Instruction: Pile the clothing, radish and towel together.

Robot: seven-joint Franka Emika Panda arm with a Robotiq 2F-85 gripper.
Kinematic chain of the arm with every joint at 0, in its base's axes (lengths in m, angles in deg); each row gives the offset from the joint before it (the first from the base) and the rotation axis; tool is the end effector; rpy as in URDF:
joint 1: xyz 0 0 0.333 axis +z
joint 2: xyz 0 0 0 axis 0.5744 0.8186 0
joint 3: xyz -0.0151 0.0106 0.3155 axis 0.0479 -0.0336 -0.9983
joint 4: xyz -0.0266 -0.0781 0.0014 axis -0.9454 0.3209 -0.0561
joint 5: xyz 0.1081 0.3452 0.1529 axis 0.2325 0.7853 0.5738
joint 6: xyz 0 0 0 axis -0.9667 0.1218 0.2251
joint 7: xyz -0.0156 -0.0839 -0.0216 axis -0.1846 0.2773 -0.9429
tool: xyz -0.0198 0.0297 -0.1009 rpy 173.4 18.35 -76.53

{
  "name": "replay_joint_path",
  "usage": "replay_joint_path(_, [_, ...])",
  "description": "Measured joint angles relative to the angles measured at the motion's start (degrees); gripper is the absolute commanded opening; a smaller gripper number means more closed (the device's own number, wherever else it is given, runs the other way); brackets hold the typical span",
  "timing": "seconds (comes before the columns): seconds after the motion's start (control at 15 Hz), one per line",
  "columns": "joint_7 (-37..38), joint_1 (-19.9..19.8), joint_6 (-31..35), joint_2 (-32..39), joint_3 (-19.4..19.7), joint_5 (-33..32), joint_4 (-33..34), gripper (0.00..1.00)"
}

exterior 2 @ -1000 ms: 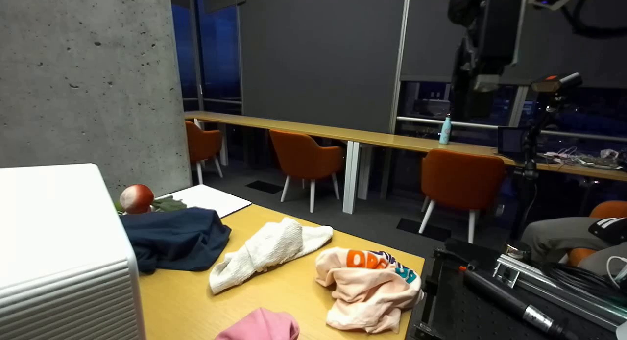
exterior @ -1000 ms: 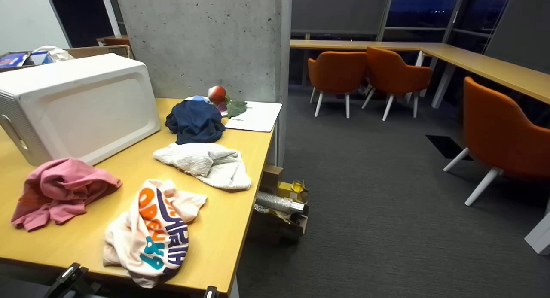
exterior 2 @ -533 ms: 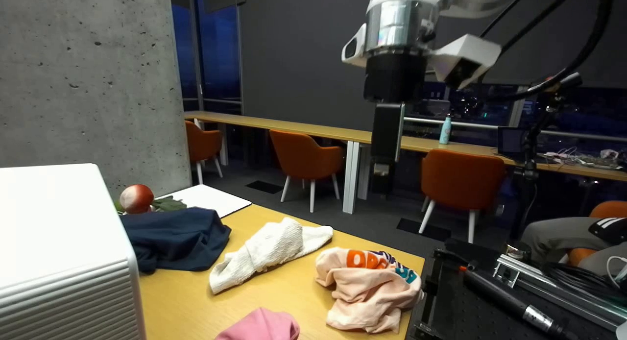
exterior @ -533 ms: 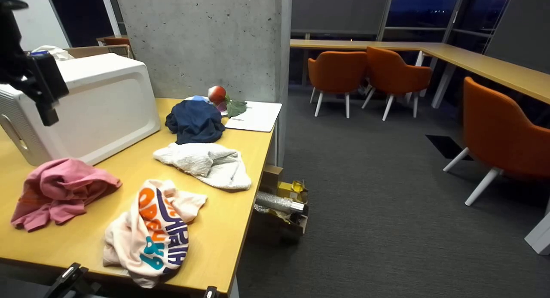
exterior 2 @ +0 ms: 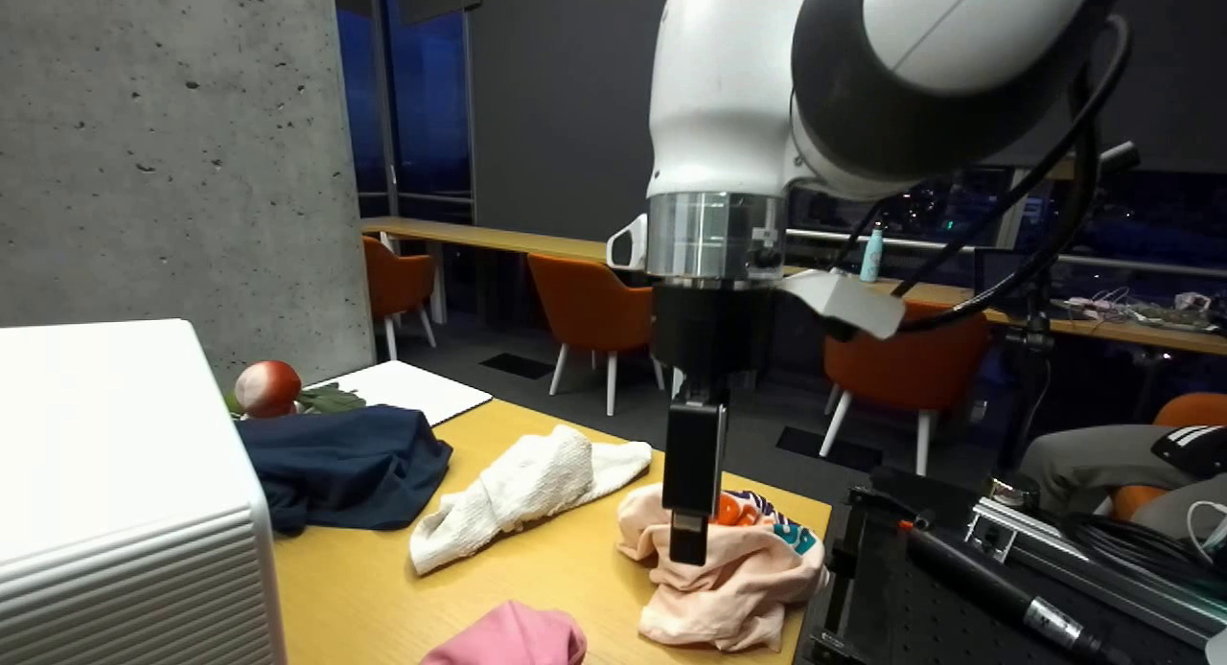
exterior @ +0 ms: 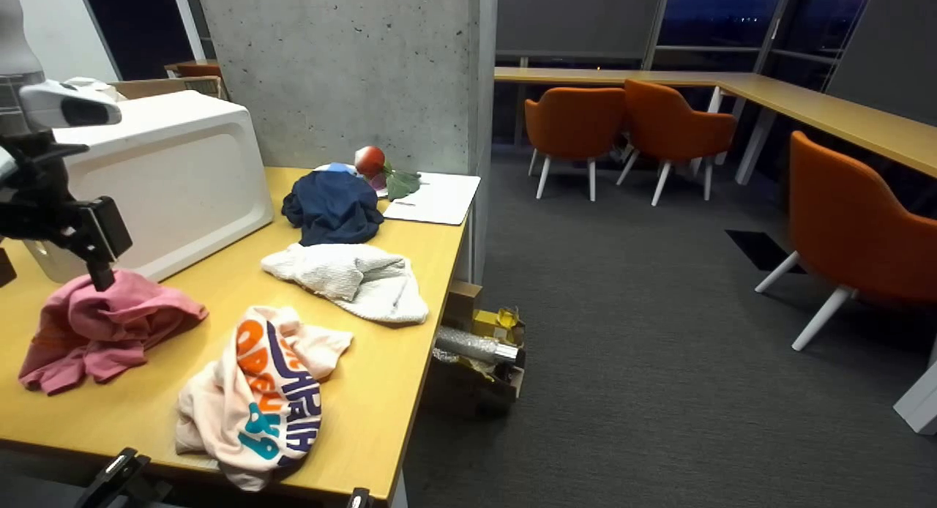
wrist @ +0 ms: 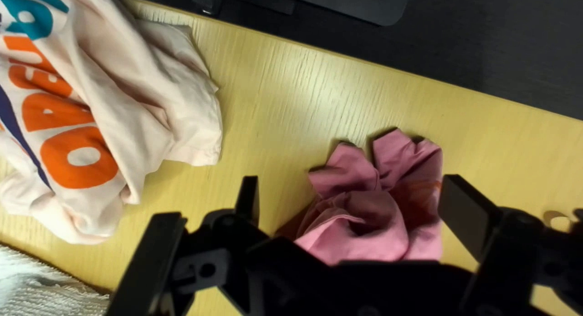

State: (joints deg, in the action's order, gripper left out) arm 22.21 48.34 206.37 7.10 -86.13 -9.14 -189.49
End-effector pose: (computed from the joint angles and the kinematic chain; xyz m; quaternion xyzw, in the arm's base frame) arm 0.4514 0.2188 0.2977 -0.9841 -0.1630 0.0263 0.0649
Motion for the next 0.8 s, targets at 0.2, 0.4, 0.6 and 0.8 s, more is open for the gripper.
replay_joint_path(0.2, [0.67,0.06,4.85,5.78,-0.02,-3.20,2.11,1.00])
replay_joint_path(0.4, [0.82,0.81,8.62,11.88,-0.03,-7.01,5.52,1.00])
replay_joint_path(0.6, [1.83,3.23,10.76,17.80,-0.02,-12.50,10.33,1.00])
replay_joint_path(0.8, [2.26,5.64,11.16,21.68,-0.03,-14.96,14.56,1.00])
